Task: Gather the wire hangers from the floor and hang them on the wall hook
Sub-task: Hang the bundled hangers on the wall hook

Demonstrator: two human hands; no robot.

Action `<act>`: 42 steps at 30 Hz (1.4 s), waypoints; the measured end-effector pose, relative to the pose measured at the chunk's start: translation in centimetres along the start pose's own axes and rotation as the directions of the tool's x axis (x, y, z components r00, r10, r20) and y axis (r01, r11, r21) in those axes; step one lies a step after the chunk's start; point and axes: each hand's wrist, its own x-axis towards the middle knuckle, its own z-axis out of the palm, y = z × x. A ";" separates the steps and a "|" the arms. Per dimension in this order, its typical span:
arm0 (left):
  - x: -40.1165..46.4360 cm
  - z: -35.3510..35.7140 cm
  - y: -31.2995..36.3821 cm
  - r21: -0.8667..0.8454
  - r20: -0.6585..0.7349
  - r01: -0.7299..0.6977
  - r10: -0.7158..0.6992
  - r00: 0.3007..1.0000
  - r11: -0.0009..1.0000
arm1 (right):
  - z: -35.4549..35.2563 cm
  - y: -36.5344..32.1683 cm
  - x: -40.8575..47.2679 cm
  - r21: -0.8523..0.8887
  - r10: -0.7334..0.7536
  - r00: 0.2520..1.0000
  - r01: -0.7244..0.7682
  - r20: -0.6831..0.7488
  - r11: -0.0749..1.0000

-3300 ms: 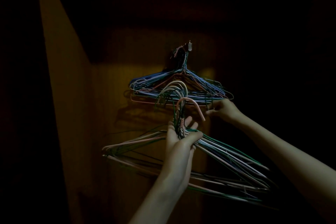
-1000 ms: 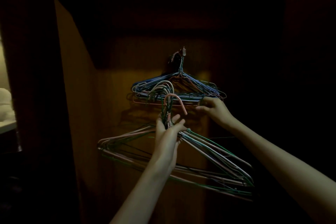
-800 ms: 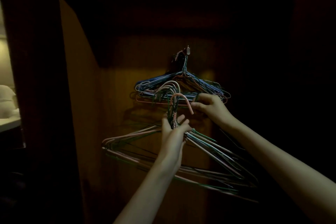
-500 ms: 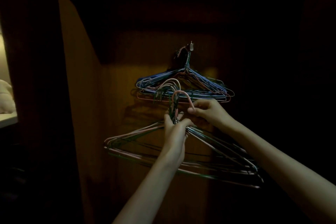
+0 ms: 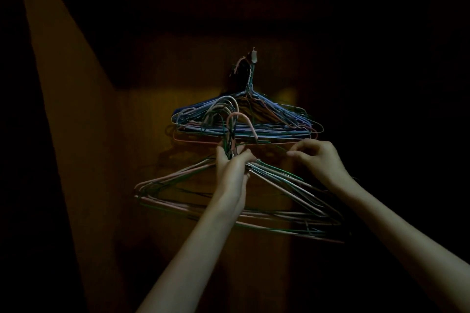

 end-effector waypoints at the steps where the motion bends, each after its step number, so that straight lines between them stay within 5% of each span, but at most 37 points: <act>1: 0.6 0.4 -0.1 -0.001 0.000 0.000 0.000 1.000 1.000 | 0.1 0.3 0.7 -0.008 -0.015 0.999 0.015 -0.033 1.000; 13: 8.6 2.8 1.1 -0.039 -0.042 -0.074 0.073 0.996 0.996 | -0.1 1.8 12.5 0.075 -0.056 0.961 0.079 -0.271 0.994; 29: 11.5 3.5 2.0 -0.036 -0.053 -0.170 0.168 0.984 0.985 | 3.2 5.3 18.2 0.017 0.023 0.987 -0.020 -0.157 1.000; 42: 8.9 1.3 2.0 -0.072 -0.088 -0.157 0.151 0.985 0.985 | 3.2 3.4 14.8 -0.285 -0.102 0.981 0.052 -0.164 0.957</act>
